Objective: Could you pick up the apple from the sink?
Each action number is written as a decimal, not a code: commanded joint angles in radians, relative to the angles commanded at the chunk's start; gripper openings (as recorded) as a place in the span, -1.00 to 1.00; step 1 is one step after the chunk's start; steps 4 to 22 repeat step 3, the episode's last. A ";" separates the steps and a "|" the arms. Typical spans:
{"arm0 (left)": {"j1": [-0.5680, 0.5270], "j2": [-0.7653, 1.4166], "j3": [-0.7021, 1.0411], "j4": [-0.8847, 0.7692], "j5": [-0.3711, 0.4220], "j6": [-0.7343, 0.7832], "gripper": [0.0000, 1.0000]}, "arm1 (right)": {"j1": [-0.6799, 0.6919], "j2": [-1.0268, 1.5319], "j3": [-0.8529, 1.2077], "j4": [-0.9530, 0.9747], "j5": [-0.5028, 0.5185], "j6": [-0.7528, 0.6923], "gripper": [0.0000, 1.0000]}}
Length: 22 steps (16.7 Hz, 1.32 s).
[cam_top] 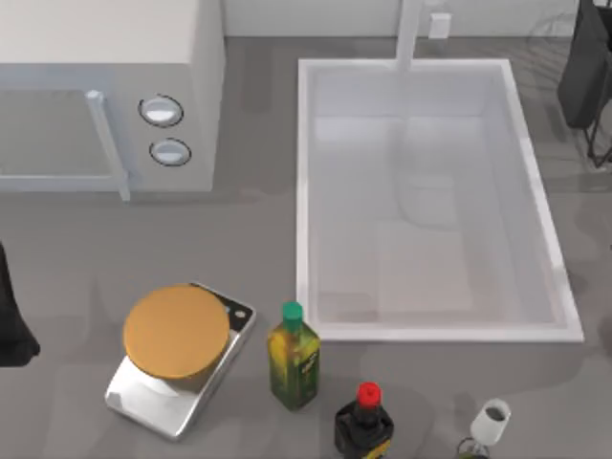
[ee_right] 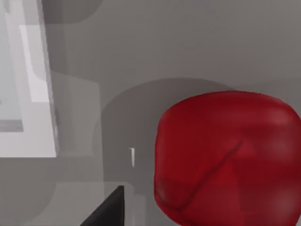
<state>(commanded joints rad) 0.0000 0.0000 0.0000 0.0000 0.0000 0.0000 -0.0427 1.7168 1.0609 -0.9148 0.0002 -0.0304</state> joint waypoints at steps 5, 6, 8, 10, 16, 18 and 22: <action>0.000 0.000 0.000 0.000 0.000 0.000 1.00 | 0.000 0.000 0.000 0.000 0.000 0.000 1.00; 0.000 0.000 0.000 0.000 0.000 0.000 1.00 | 0.000 0.000 0.000 0.000 0.000 0.000 1.00; 0.000 0.000 0.000 0.000 0.000 0.000 1.00 | 0.000 0.000 0.000 0.000 0.000 0.000 1.00; 0.000 0.000 0.000 0.000 0.000 0.000 1.00 | 0.000 0.000 0.000 0.000 0.000 0.000 1.00; 0.000 0.000 0.000 0.000 0.000 0.000 1.00 | 0.000 0.000 0.000 0.000 0.000 0.000 1.00; 0.000 0.000 0.000 0.000 0.000 0.000 1.00 | 0.000 0.000 0.000 0.000 0.000 0.000 1.00; 0.000 0.000 0.000 0.000 0.000 0.000 1.00 | 0.000 0.000 0.000 0.000 0.000 0.000 1.00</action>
